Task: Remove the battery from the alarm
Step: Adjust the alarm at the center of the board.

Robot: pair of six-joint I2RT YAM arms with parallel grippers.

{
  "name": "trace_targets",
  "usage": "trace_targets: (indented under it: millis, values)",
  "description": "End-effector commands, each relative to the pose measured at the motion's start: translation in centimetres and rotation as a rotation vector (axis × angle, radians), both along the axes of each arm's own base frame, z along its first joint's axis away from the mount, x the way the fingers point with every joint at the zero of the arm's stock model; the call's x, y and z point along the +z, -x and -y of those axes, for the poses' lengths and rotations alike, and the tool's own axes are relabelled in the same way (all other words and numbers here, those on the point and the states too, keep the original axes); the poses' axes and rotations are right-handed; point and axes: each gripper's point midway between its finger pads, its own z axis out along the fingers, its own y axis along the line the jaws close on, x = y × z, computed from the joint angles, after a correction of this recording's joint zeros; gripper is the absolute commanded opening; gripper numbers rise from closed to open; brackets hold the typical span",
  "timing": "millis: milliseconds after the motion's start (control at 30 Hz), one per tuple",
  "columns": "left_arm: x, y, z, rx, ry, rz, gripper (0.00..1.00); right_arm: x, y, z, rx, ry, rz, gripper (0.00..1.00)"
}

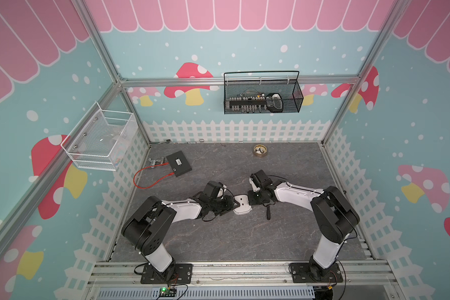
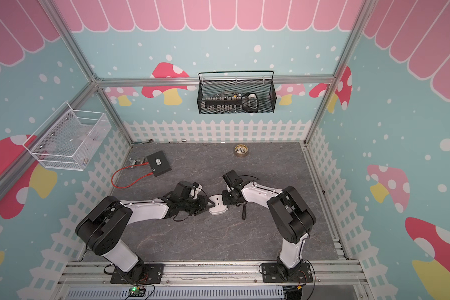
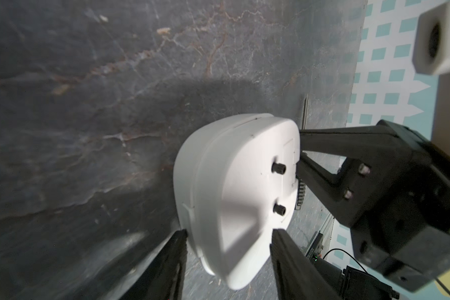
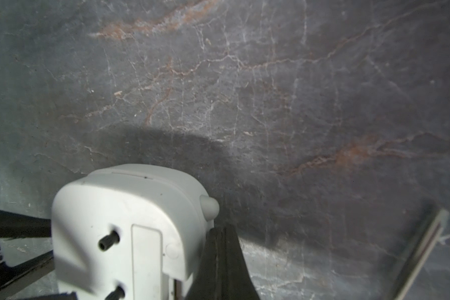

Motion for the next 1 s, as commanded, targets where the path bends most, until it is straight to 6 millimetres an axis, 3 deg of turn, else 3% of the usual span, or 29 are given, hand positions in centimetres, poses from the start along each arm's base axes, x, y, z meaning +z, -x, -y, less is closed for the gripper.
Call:
trace_targets:
  millis: [0,233,400,500,567,633,700,833,967]
  values:
    - [1.0,-0.9,1.1,-0.018,0.031,0.035,0.53,2.0,0.6,-0.8,-0.002,-0.051,0.023,0.00]
    - [0.4,-1.0,0.7,-0.024,0.010,0.028,0.51,4.5,0.5,-0.2,-0.017,-0.055,0.071,0.00]
    - [0.8,-1.5,0.9,-0.025,0.015,0.039,0.53,4.1,0.6,0.3,-0.025,-0.030,0.067,0.00]
    - [0.2,-1.5,0.8,-0.029,0.000,0.027,0.53,5.1,0.5,0.2,-0.021,-0.055,0.080,0.00]
    - [-0.3,-1.4,0.6,-0.029,-0.018,0.018,0.53,5.4,0.7,-0.4,0.009,-0.103,0.056,0.08]
    - [-0.9,-1.3,0.3,-0.031,-0.042,0.008,0.53,5.5,0.9,-0.7,0.027,-0.149,0.025,0.27]
    - [-1.4,-1.4,-0.1,-0.031,-0.070,0.005,0.53,5.7,1.1,-0.8,0.036,-0.199,0.009,0.38]
    - [-1.9,-1.6,-0.8,-0.023,-0.123,0.012,0.52,6.0,1.4,-0.6,0.030,-0.271,-0.005,0.47]
    - [-2.0,-1.8,-1.2,-0.019,-0.151,0.017,0.52,6.0,2.2,-1.3,0.041,-0.346,-0.028,0.47]
